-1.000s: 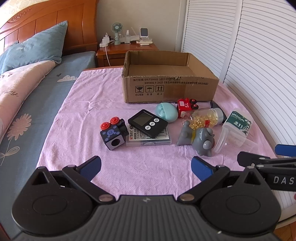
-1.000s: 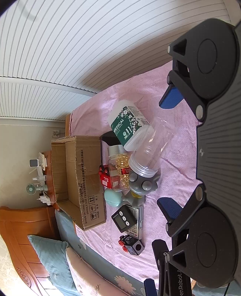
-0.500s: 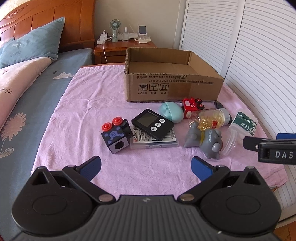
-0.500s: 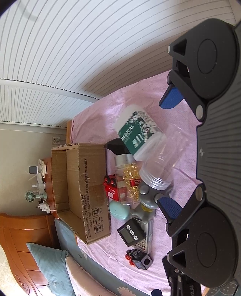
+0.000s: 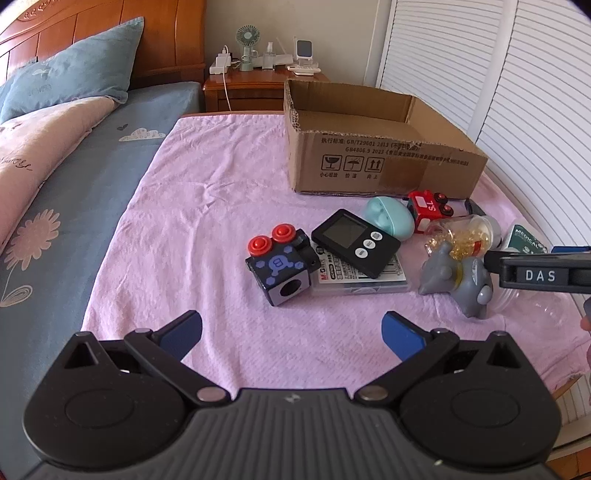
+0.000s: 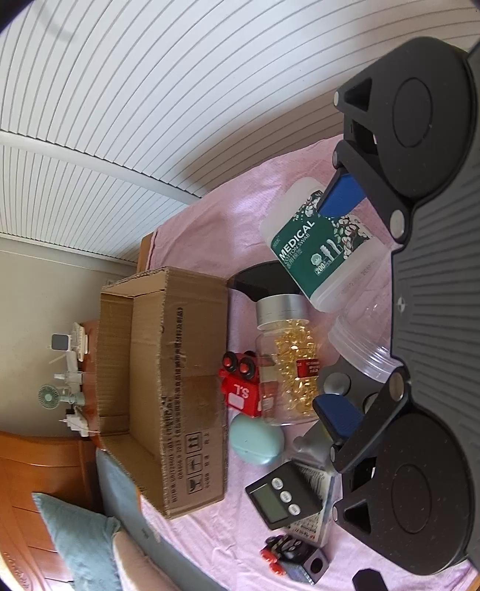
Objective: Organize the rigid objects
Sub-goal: 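Move left gripper to black-and-red fidget cube while right gripper approaches clear plastic jar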
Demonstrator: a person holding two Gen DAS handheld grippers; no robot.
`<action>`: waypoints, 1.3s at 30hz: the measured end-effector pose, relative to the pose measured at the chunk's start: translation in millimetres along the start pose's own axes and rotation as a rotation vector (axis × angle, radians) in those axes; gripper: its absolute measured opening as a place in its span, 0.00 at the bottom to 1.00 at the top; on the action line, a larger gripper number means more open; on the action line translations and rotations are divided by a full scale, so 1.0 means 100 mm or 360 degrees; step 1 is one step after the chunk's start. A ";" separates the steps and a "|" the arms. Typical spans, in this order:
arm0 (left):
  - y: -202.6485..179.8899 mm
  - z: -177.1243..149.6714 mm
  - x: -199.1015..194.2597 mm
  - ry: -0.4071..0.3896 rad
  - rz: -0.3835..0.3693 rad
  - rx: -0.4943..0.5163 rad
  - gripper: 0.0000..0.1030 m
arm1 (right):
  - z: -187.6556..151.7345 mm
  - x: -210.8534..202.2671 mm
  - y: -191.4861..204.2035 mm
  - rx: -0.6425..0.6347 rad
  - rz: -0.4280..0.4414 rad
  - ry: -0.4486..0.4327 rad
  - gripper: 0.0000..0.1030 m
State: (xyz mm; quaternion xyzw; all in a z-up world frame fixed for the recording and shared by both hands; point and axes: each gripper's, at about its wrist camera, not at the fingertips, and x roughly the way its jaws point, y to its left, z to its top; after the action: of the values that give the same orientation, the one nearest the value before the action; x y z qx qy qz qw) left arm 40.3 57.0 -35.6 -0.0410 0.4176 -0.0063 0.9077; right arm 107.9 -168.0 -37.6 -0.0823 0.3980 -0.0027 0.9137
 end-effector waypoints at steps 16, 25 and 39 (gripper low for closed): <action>-0.09 -0.01 0.07 0.0041 -0.0030 0.0075 0.99 | -0.47 -0.27 -0.36 0.0052 -0.0013 0.0091 1.00; -0.02 -0.01 0.27 0.0022 -0.0002 0.0015 0.99 | -0.62 -0.06 -0.48 0.0088 0.0122 0.0200 1.00; 0.22 0.29 0.64 -0.0044 0.0116 -0.0226 0.99 | -0.66 0.00 -0.48 0.0012 0.0225 0.0174 1.00</action>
State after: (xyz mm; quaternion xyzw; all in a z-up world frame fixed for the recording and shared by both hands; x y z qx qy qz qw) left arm 104.0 77.8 -67.2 -0.0902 0.4056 0.0569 0.9078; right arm 63.2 -225.5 -74.5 -0.0503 0.4521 0.0558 0.8888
